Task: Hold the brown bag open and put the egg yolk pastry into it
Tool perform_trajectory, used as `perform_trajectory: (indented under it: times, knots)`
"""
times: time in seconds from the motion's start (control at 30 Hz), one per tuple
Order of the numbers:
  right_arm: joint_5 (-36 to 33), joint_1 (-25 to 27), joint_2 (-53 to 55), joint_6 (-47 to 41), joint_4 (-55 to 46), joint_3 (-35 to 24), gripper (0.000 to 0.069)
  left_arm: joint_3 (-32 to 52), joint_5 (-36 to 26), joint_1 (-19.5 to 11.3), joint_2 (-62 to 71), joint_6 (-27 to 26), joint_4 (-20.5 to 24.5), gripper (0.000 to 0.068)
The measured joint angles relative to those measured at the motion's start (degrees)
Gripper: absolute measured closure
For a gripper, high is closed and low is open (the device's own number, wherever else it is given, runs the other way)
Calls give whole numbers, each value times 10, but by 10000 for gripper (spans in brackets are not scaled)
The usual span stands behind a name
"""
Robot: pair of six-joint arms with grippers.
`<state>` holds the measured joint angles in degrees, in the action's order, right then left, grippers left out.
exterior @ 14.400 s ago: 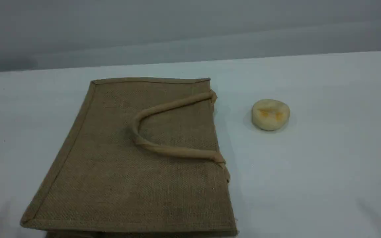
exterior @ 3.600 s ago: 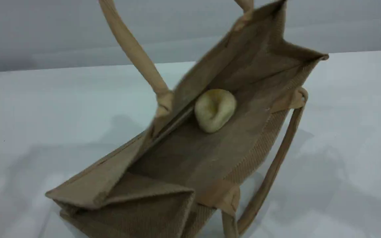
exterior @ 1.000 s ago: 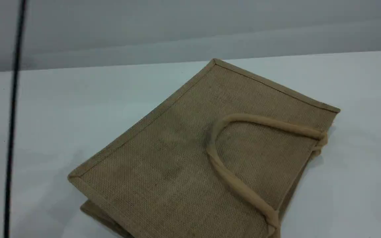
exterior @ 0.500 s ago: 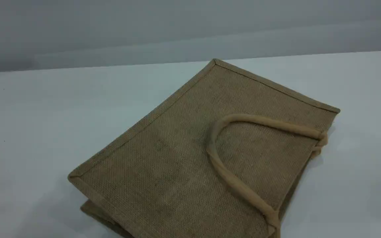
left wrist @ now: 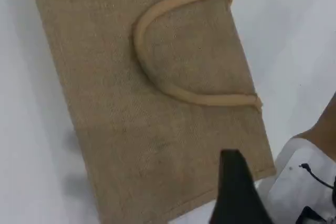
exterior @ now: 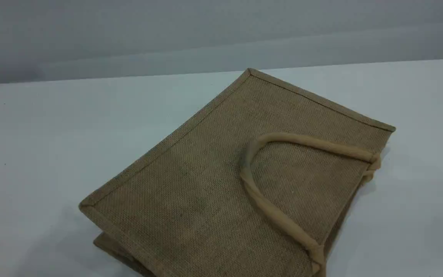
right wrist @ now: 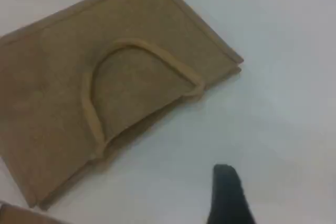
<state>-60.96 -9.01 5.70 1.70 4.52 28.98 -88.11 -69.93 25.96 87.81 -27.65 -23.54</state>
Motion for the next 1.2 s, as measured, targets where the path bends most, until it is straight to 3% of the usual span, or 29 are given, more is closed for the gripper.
perform_trajectory:
  times: [0.7, 0.83, 1.1, 1.2]
  knots:
    - [-1, 0, 0, 1, 0, 0, 305, 1, 0, 0, -13, 12, 21, 297]
    - [-1, 0, 0, 1, 1, 0, 305, 15, -1, 0, -69, 16, 54, 297]
    - [-1, 0, 0, 1, 1, 0, 305, 116, 26, -1, -223, 125, 188, 297]
    - [-1, 0, 0, 1, 1, 0, 305, 171, 29, -26, -282, 149, 218, 297]
